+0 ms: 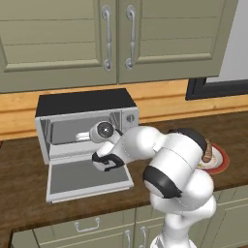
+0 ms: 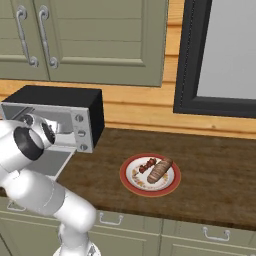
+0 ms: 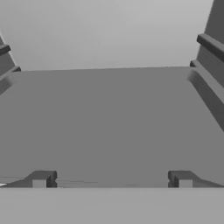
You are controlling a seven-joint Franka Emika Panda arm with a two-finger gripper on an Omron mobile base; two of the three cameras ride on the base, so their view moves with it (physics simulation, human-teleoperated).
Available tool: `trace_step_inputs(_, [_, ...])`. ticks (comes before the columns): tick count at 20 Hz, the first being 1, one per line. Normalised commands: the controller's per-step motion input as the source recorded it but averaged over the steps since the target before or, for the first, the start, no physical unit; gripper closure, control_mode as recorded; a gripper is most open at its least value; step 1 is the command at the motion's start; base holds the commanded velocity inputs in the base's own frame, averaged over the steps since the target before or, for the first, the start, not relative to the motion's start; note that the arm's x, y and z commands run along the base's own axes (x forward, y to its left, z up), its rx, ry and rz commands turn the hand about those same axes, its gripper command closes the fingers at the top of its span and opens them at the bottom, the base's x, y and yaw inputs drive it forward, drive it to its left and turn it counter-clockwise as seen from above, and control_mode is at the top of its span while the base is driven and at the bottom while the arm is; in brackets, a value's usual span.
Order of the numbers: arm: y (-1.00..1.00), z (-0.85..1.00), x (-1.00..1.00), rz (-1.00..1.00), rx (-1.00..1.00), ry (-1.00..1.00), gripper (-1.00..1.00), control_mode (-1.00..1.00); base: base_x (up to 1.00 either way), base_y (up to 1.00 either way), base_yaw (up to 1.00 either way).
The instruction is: Pick up the kebab skewer and baguette bread, and place them inside the toaster oven. Close the toaster oven door and start by setting the timer.
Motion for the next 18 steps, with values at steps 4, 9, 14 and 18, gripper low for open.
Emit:
trace_step_inputs(4, [0.22, -0.65, -0.7, 0.0, 0.0, 0.04, -1.0, -1.0, 0.0, 0.0, 0.0])
trace_step_inputs(9, [0.25, -0.67, -0.76, 0.0, 0.0, 0.07, -1.0, -1.0, 0.0, 0.0, 0.0])
trace_step_inputs(14, [0.24, -0.66, -0.84, 0.0, 0.0, 0.07, -1.0, -1.0, 0.0, 0.0, 0.0])
trace_step_inputs(18, [0.21, -0.56, -0.76, 0.0, 0.0, 0.07, -1.0, -1.0, 0.0, 0.0, 0.0])
